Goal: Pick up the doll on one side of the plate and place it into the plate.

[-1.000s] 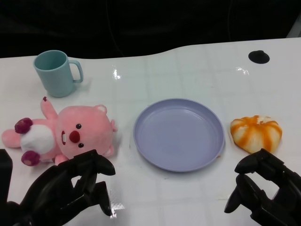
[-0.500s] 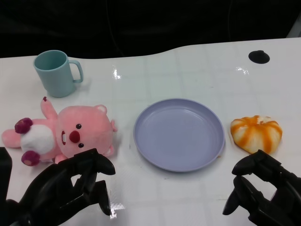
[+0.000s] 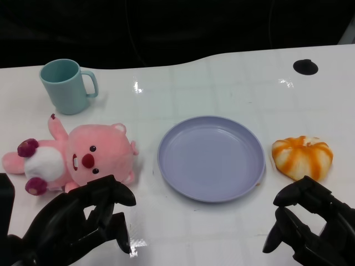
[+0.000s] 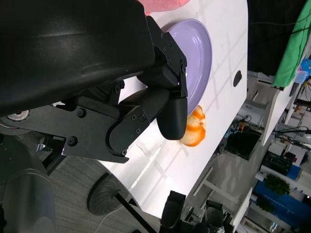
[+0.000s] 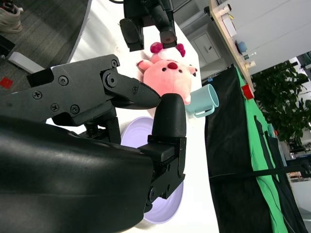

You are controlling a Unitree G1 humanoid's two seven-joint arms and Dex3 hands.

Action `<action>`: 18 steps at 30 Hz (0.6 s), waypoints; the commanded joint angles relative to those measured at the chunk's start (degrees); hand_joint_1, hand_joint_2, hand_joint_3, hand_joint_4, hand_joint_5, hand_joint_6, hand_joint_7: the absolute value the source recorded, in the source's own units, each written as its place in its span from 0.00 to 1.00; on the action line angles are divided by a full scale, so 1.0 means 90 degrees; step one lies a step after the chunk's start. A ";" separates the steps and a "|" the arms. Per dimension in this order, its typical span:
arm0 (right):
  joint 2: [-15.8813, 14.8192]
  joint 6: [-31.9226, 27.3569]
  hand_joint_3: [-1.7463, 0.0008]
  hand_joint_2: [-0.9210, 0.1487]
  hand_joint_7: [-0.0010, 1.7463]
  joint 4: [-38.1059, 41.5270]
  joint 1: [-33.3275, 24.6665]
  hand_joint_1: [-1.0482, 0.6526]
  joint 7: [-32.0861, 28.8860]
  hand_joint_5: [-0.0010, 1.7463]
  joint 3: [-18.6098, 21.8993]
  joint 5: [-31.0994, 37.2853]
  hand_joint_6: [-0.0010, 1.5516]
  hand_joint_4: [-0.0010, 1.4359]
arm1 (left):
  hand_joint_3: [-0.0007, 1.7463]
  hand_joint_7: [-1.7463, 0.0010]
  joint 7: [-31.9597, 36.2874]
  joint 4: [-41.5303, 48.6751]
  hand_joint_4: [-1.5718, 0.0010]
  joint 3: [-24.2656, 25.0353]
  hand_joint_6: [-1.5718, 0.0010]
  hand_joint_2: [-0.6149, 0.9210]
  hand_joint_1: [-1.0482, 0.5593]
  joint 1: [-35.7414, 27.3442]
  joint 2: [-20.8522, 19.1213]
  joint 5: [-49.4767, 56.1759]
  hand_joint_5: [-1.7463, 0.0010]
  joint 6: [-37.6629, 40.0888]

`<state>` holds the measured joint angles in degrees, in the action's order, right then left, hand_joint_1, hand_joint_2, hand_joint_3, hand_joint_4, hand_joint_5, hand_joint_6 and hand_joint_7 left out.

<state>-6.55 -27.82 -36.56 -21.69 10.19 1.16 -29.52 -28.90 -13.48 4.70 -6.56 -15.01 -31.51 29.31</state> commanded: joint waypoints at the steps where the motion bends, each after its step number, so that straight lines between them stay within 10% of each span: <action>1: -0.0084 0.0086 0.62 0.00 0.99 0.0011 0.0036 0.40 0.0042 1.00 0.0039 0.0050 0.19 0.34 | 0.52 0.17 0.0047 -0.0061 0.59 0.0045 0.61 0.84 0.43 -0.0003 -0.0007 0.0059 0.00 -0.0105; 10: -0.0076 0.0133 0.62 0.00 0.99 0.0013 0.0044 0.40 0.0048 1.00 0.0041 0.0098 0.18 0.34 | 0.52 0.34 0.0103 -0.0069 0.62 0.0161 0.60 0.82 0.46 -0.0073 0.0230 0.0238 0.10 -0.0800; 18: -0.0086 0.0175 0.62 0.00 1.00 -0.0028 0.0018 0.41 0.0056 1.00 0.0006 0.0200 0.18 0.34 | 0.21 0.53 0.0345 -0.0164 0.67 0.0170 0.66 0.97 0.42 -0.0157 0.0371 0.0684 0.22 -0.1578</action>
<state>-6.56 -27.27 -36.55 -21.49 10.27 0.98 -27.97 -26.69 -14.34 5.82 -7.54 -11.59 -26.44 16.73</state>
